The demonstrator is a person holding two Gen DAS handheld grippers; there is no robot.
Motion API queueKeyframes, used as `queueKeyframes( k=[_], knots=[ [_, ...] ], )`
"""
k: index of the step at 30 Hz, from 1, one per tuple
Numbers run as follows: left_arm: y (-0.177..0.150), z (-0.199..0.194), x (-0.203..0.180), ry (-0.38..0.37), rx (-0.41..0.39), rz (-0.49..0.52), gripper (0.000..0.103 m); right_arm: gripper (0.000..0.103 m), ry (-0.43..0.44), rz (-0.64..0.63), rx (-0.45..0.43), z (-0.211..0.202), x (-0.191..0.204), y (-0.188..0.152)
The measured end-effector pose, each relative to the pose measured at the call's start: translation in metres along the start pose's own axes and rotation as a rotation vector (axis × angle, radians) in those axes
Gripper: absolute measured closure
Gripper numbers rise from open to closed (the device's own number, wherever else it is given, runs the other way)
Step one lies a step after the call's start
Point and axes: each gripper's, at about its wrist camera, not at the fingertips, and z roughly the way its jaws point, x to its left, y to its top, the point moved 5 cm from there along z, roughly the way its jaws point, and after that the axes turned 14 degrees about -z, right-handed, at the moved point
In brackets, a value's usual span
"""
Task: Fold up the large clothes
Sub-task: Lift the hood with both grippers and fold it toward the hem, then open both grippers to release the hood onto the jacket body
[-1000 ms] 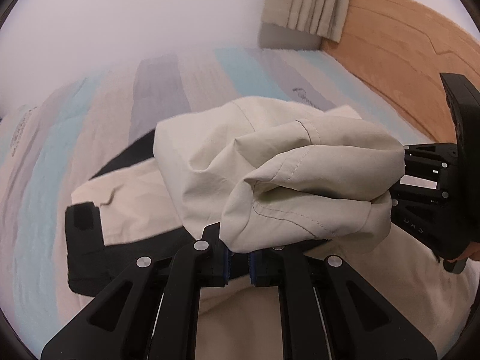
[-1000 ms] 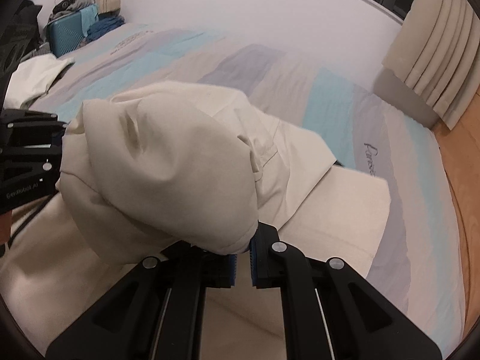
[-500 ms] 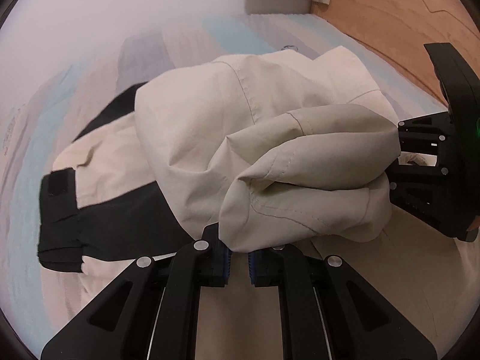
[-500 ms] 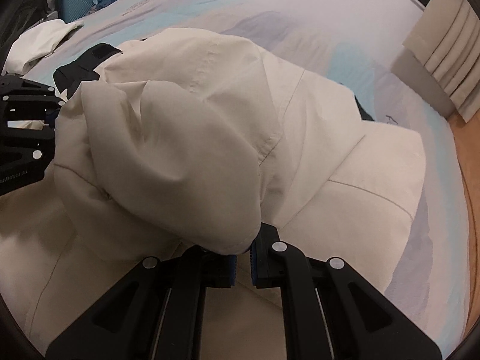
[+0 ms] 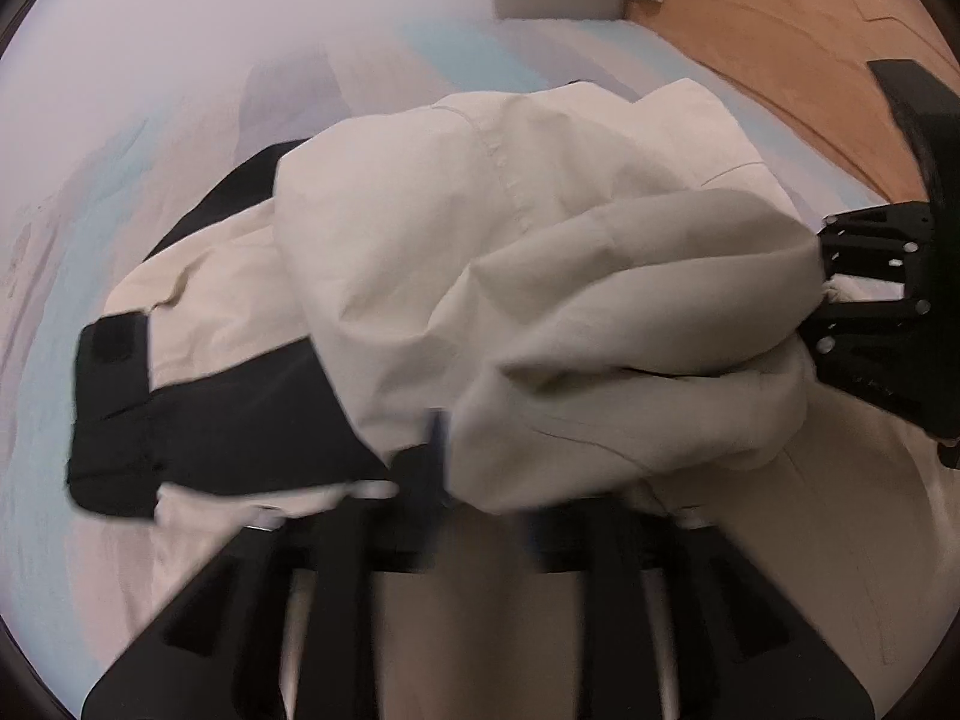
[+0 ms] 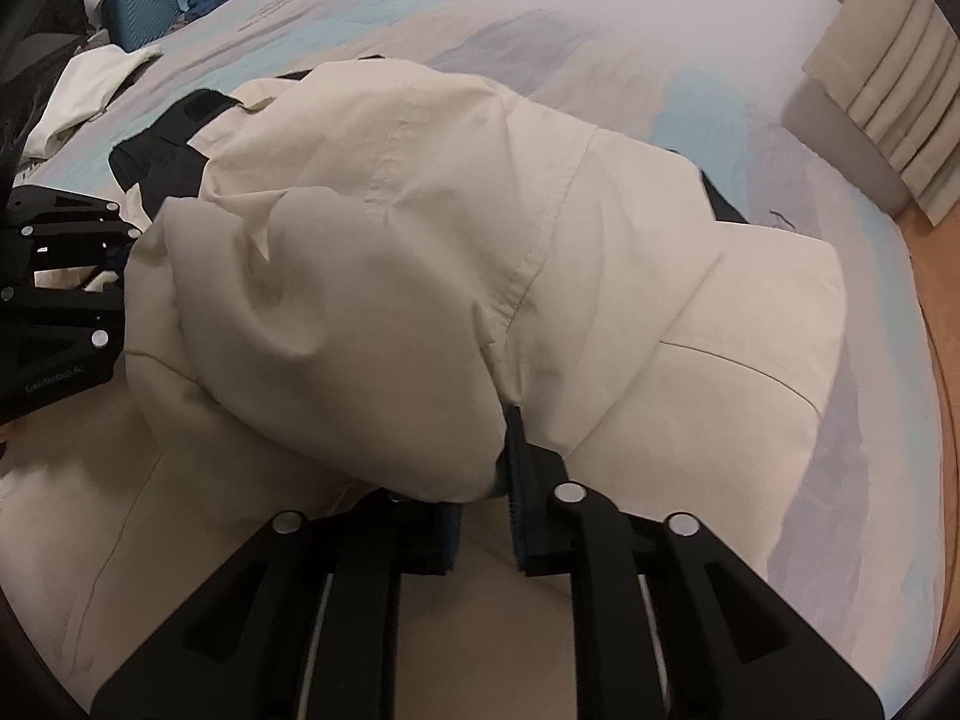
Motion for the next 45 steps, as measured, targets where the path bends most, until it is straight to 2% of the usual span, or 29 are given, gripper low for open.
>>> queueKeyframes(
  k=[1,2,4,5,6,11,13,15,18,22,25,30,37,40,45],
  knots=[
    [-0.002,-0.005,0.001,0.001,-0.001,-0.009,0.032,0.086,-0.005,0.006,-0.002,-0.004,-0.001,-0.001],
    [-0.007,-0.015,0.002,0.005,-0.015,-0.01,0.028,0.083,-0.005,0.012,-0.004,-0.009,-0.001,-0.002],
    [-0.015,-0.027,0.004,0.008,0.007,-0.011,0.027,0.068,-0.003,0.023,0.0,-0.018,-0.002,-0.005],
    [-0.02,-0.032,0.006,0.011,0.019,-0.02,0.024,0.055,0.0,0.034,0.004,-0.022,-0.002,-0.007],
    [-0.023,-0.038,0.009,0.017,0.026,-0.03,0.023,0.05,0.012,0.047,0.004,-0.027,-0.002,-0.011],
    [-0.024,-0.072,0.016,0.028,0.025,-0.066,0.013,0.043,0.045,0.057,0.006,-0.055,-0.003,-0.028],
    [-0.017,-0.085,0.02,0.021,0.008,-0.075,0.009,0.034,0.066,0.07,-0.038,-0.075,-0.01,-0.026],
    [-0.003,-0.094,0.021,-0.003,-0.014,-0.074,0.006,0.024,0.087,0.074,-0.091,-0.087,-0.017,-0.017],
    [0.035,-0.091,0.016,-0.089,-0.032,-0.045,0.006,0.017,0.127,0.03,-0.142,-0.086,-0.027,0.004],
    [0.079,-0.068,0.004,-0.18,-0.014,0.028,0.006,0.015,0.217,-0.086,-0.147,-0.06,-0.032,0.036],
    [0.099,-0.041,-0.006,-0.228,0.052,0.115,0.006,0.015,0.294,-0.133,-0.12,-0.04,-0.032,0.054],
    [0.099,-0.011,-0.008,-0.223,0.122,0.156,0.006,0.015,0.377,-0.194,-0.112,-0.015,-0.026,0.066],
    [0.081,0.02,0.0,-0.154,0.156,0.116,0.006,0.015,0.31,-0.187,-0.062,0.024,-0.021,0.056],
    [0.072,0.032,0.006,-0.13,0.171,0.068,0.006,0.011,0.279,-0.137,-0.043,0.036,-0.022,0.049],
    [0.058,0.047,0.008,-0.106,0.196,0.059,0.006,0.009,0.237,-0.093,-0.029,0.049,-0.017,0.043]
  ],
)
